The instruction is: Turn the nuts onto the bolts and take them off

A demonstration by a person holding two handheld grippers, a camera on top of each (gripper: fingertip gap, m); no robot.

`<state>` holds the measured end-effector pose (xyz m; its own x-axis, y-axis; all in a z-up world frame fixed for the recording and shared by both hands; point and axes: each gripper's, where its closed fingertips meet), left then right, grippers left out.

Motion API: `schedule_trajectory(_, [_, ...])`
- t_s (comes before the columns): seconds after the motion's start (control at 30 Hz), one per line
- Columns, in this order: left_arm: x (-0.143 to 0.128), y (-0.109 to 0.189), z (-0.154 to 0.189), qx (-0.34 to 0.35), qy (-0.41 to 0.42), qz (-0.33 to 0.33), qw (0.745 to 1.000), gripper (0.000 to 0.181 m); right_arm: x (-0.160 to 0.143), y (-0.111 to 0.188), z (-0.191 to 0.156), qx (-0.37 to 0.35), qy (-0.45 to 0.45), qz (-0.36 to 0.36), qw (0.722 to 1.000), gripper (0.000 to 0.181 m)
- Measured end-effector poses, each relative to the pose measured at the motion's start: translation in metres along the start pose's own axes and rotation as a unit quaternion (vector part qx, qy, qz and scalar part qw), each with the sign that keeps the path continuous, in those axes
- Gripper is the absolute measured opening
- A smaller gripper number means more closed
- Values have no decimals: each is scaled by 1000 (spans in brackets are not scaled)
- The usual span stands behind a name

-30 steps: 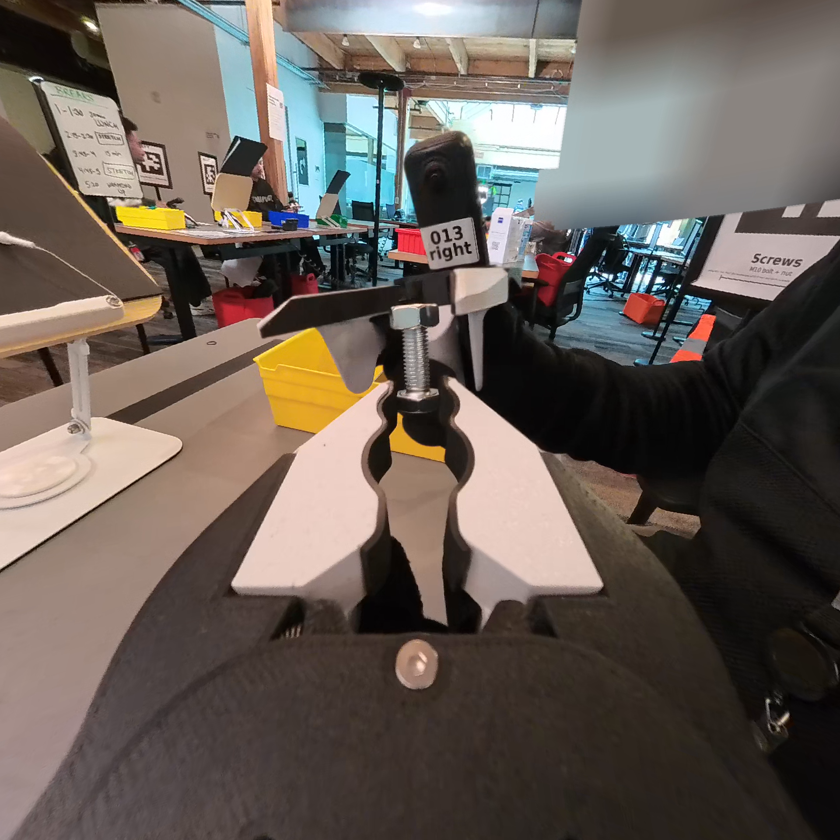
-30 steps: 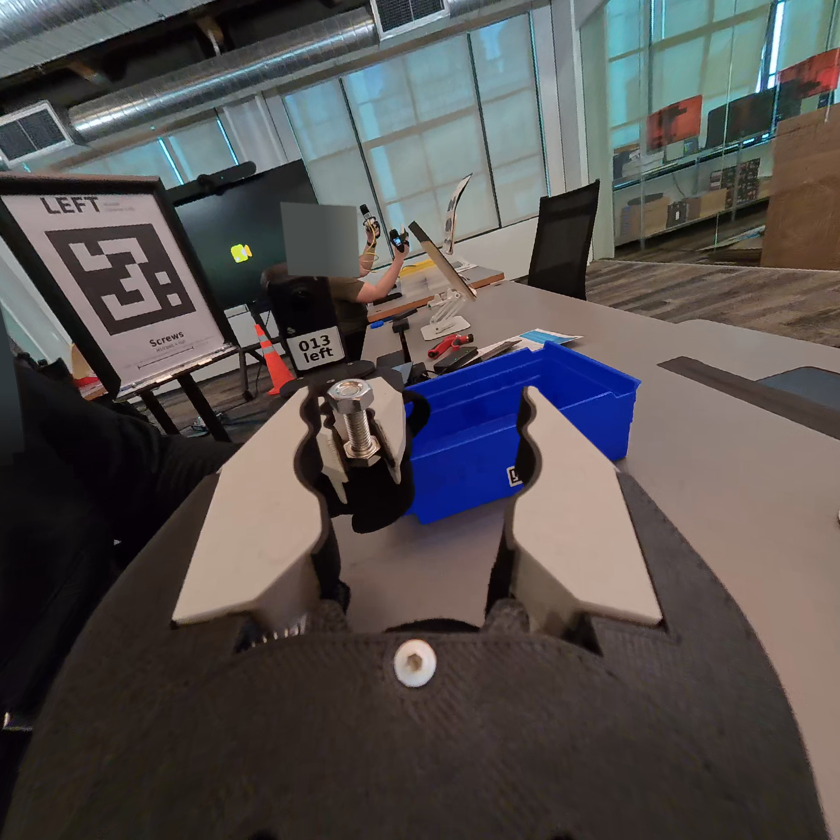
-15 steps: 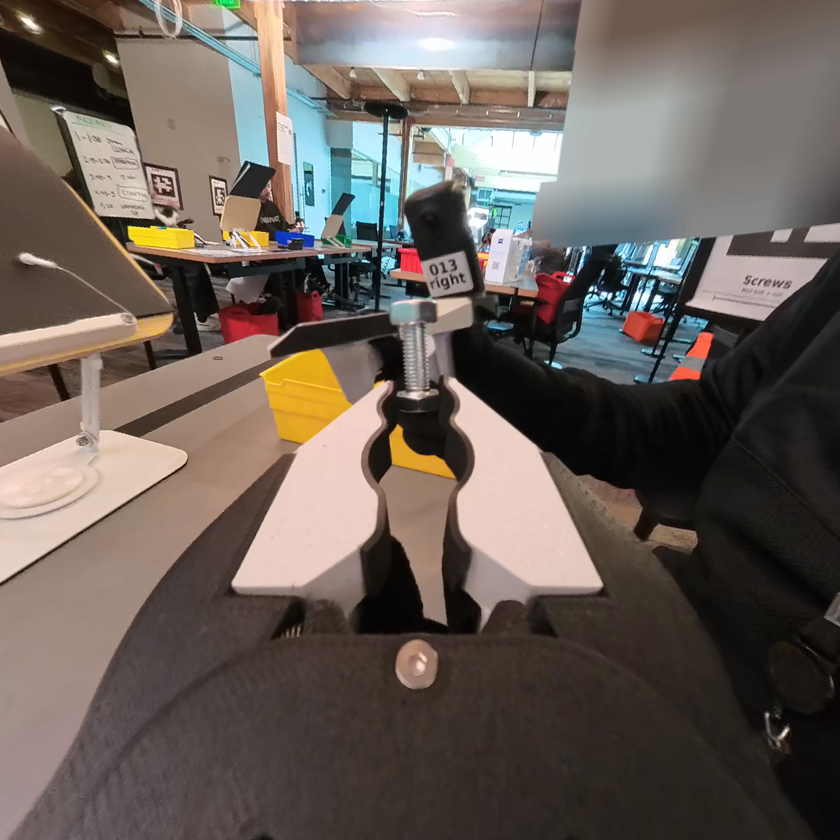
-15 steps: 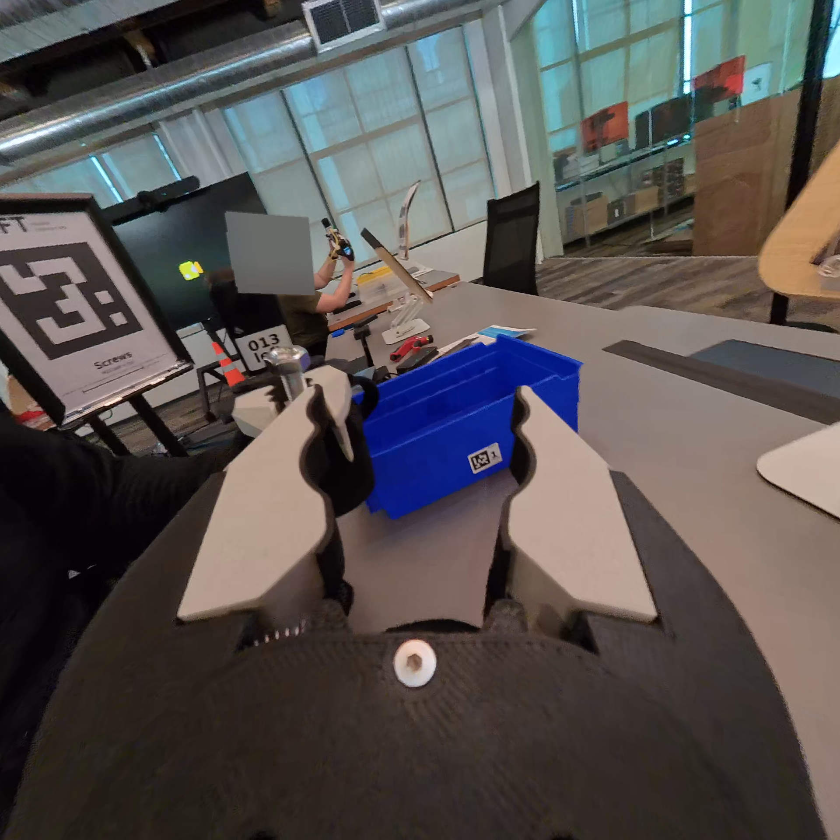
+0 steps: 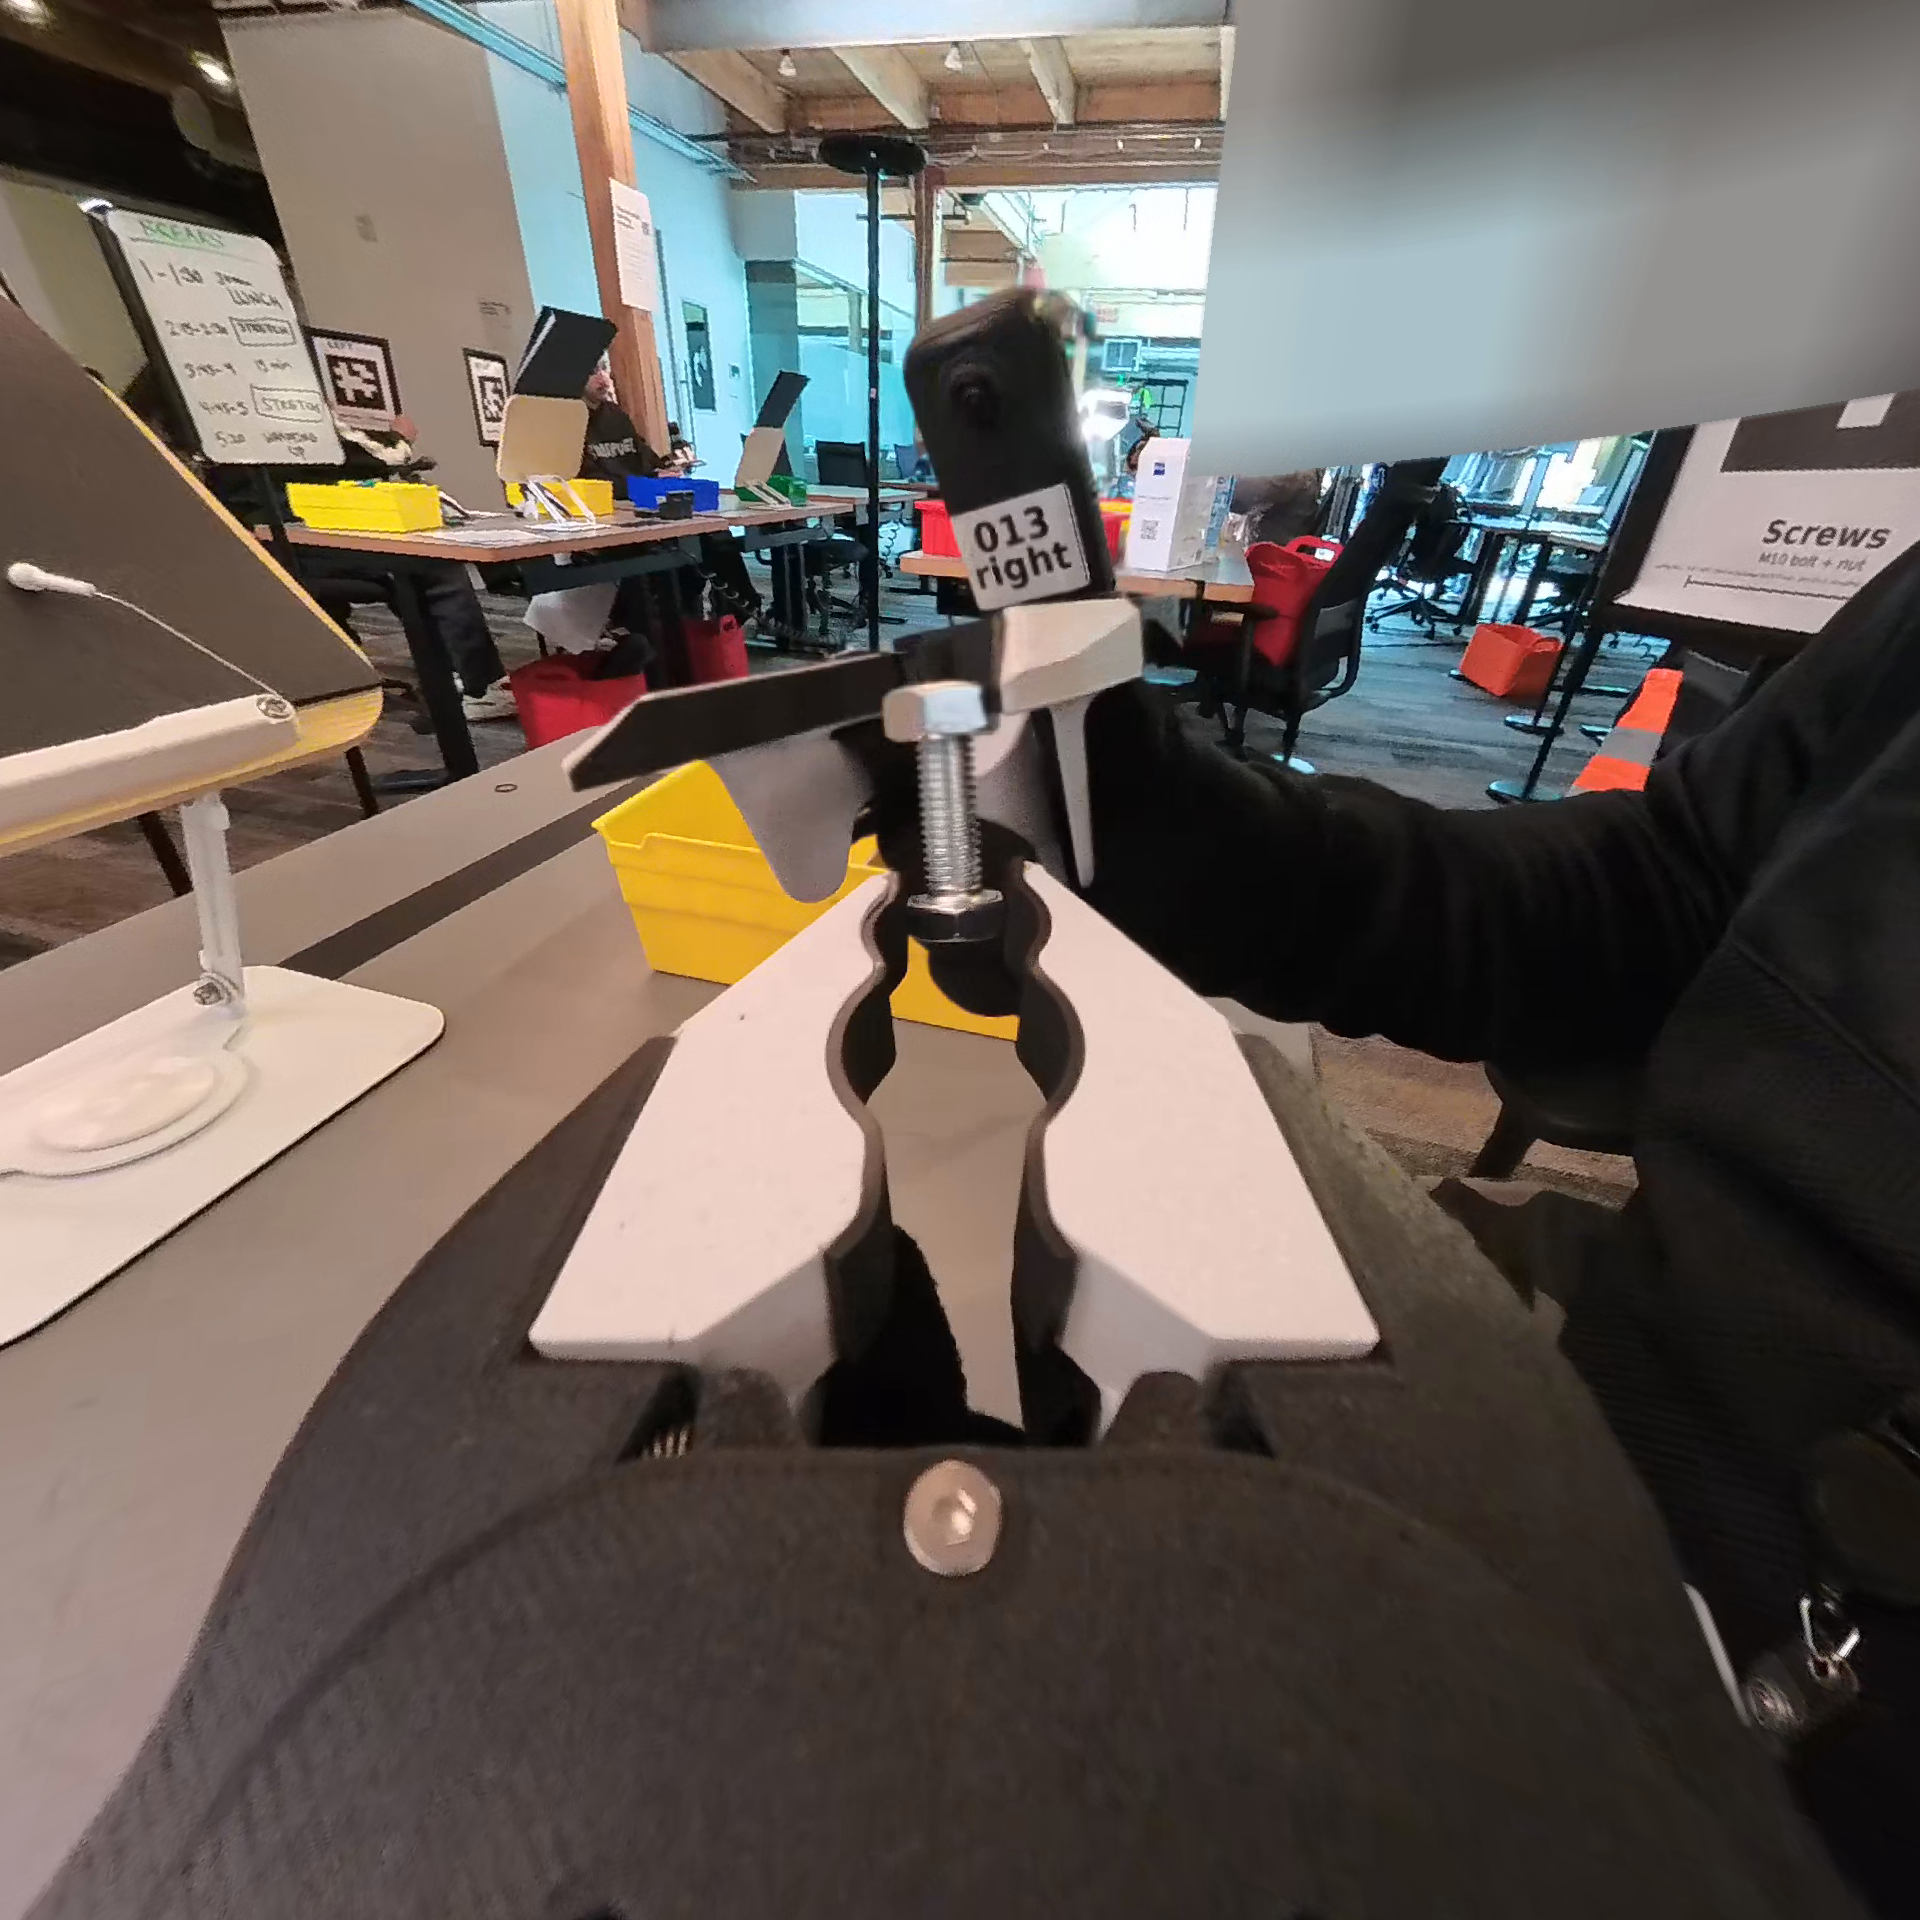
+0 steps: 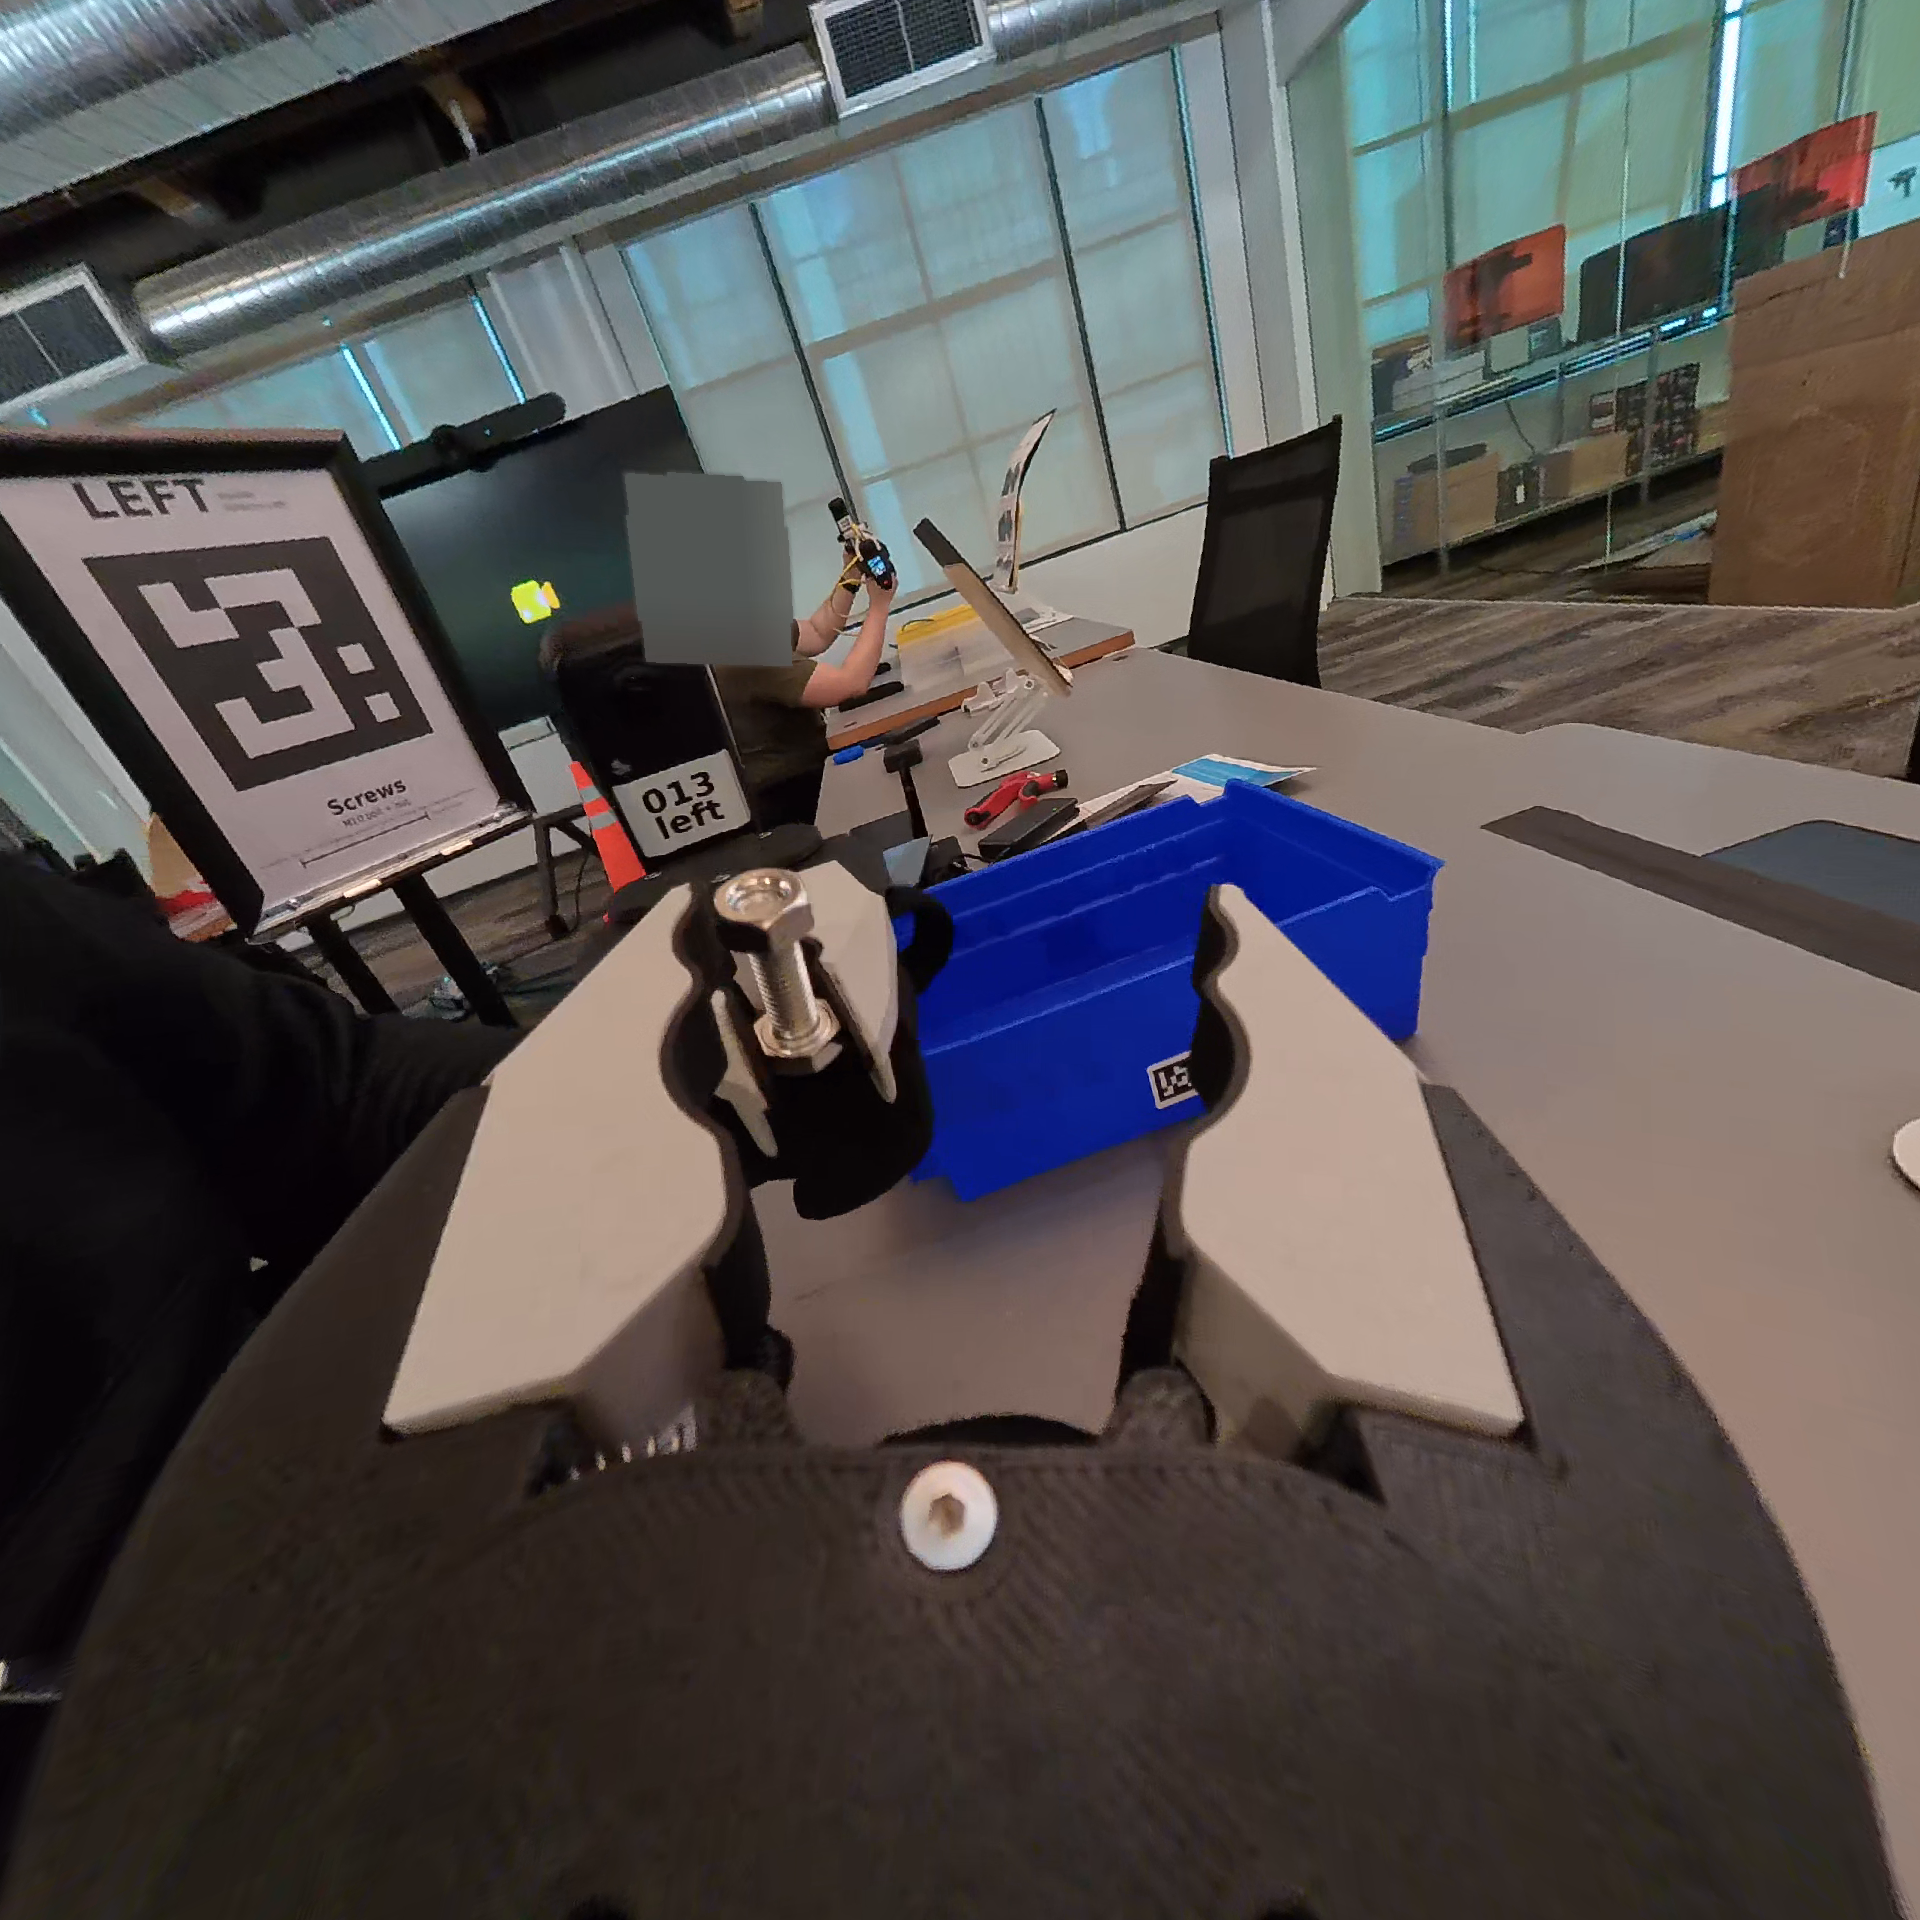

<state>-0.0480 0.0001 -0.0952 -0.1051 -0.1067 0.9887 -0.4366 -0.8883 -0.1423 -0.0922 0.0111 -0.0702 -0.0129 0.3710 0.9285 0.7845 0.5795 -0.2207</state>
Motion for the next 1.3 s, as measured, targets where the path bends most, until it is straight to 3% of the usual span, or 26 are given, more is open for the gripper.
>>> schedule_trajectory(0.2, [9, 6, -5, 4, 7, 19, 1000, 16, 2, 17, 22, -41, -2, 3, 999, 87])
schedule_trajectory(0.5, [2, 2, -1, 1, -8, 0, 1000, 16, 3, 4, -4, 2, 14, -4, 1000, 88])
schedule_trajectory(0.9, [5, 4, -5, 10, -15, 0, 1000, 16, 7, 19, 13, -25, 14, -2, 1000, 86])
schedule_trajectory(1.03, [-5, 6, -18, 49, -61, -42, 996, 16, 6, 18, 6, -16, 23, -15, 999, 79])
schedule_trajectory(1.2, [-20, 14, -38, 111, -182, -133, 968, 16, -10, 17, 6, -24, 34, -72, 997, 60])
schedule_trajectory(1.3, [-20, 18, -45, 124, -191, -142, 963, 16, -18, 14, 3, -23, 33, -95, 995, 56])
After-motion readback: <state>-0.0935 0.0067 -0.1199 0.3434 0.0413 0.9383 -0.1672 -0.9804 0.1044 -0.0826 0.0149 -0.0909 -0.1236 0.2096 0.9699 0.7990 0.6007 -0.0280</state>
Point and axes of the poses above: each gripper's, where its closed fingertips meet, y back along the fingers, x out of its top, z = x × y across the jaws, and after that the axes turned 7 degrees about z, right-handed
